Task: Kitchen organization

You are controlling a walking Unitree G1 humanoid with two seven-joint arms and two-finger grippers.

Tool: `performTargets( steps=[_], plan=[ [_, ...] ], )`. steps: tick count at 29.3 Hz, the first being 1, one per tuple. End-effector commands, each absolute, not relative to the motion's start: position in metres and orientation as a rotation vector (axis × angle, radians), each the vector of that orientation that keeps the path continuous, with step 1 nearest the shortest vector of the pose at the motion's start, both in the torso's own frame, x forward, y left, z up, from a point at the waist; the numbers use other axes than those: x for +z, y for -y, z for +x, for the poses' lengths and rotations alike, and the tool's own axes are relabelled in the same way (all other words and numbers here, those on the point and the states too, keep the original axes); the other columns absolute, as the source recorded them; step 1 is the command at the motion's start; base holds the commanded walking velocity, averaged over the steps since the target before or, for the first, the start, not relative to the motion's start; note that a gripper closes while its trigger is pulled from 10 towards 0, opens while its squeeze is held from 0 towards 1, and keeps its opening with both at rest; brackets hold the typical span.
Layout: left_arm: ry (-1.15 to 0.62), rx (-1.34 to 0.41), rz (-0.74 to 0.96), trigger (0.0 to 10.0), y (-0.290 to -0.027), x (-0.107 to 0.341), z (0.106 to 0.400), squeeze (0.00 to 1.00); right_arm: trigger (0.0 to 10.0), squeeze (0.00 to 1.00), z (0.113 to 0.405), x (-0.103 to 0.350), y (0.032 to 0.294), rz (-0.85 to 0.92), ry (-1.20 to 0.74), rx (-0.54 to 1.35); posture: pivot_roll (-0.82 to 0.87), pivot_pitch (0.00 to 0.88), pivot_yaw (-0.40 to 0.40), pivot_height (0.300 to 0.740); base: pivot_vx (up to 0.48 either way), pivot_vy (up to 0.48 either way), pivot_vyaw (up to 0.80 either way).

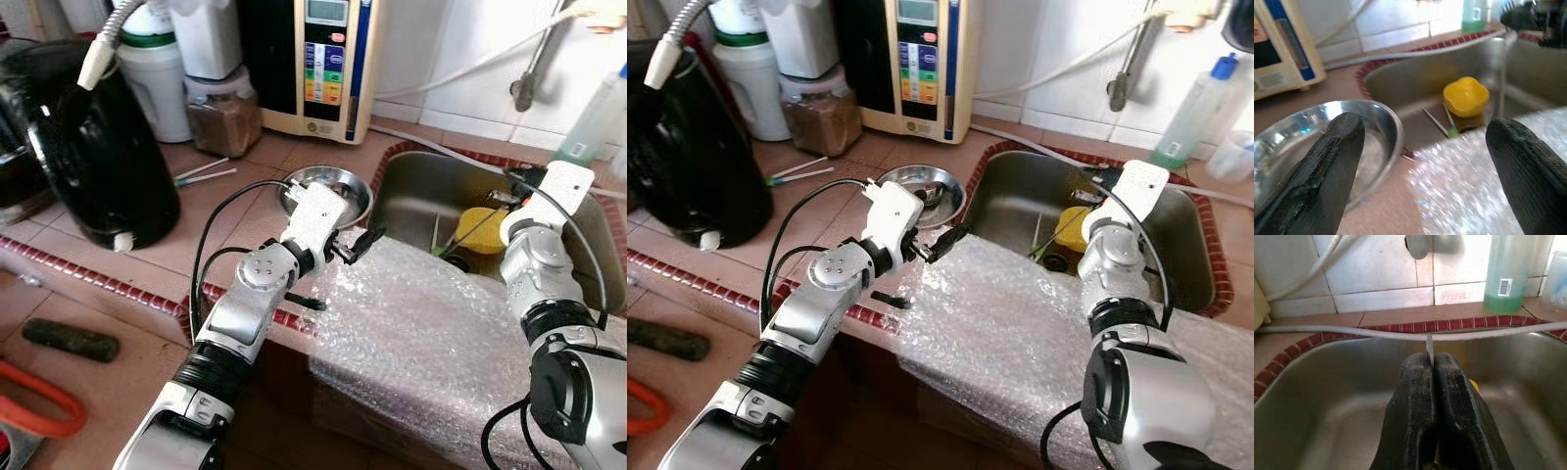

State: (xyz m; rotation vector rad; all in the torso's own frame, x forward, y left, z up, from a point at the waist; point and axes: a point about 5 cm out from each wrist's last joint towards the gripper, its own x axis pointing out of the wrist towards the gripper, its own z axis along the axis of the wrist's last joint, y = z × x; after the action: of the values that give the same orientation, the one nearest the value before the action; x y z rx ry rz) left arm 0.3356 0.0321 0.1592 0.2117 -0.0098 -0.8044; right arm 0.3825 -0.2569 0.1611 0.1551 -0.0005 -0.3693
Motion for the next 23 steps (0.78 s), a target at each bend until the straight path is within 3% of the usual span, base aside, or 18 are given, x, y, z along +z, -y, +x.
performTargets(
  steps=[1,2,15,23],
  plan=[
    [0.002,-0.833,0.236,10.0,-0.029,0.159,0.333,0.00,10.0,0.95,0.379,0.157,0.265,0.166,-0.025,-0.410,0.02,0.000,0.002,0.740,0.000,0.000,0.00],
    [-0.006,-0.844,0.246,10.0,-0.029,0.158,0.333,0.00,10.0,1.00,0.378,0.156,0.266,0.162,-0.033,-0.420,0.02,0.000,0.002,0.740,0.000,0.000,0.00],
    [-0.023,-0.860,0.256,10.0,-0.030,0.157,0.333,0.00,10.0,1.00,0.375,0.145,0.266,0.100,-0.106,-0.441,0.02,0.000,0.002,0.740,0.000,0.000,0.00],
    [-0.031,-0.744,0.207,10.0,-0.038,0.161,0.342,0.00,10.0,1.00,0.377,0.145,0.261,0.098,-0.104,-0.420,0.02,0.000,0.004,0.740,0.000,0.000,0.00]
  ],
)
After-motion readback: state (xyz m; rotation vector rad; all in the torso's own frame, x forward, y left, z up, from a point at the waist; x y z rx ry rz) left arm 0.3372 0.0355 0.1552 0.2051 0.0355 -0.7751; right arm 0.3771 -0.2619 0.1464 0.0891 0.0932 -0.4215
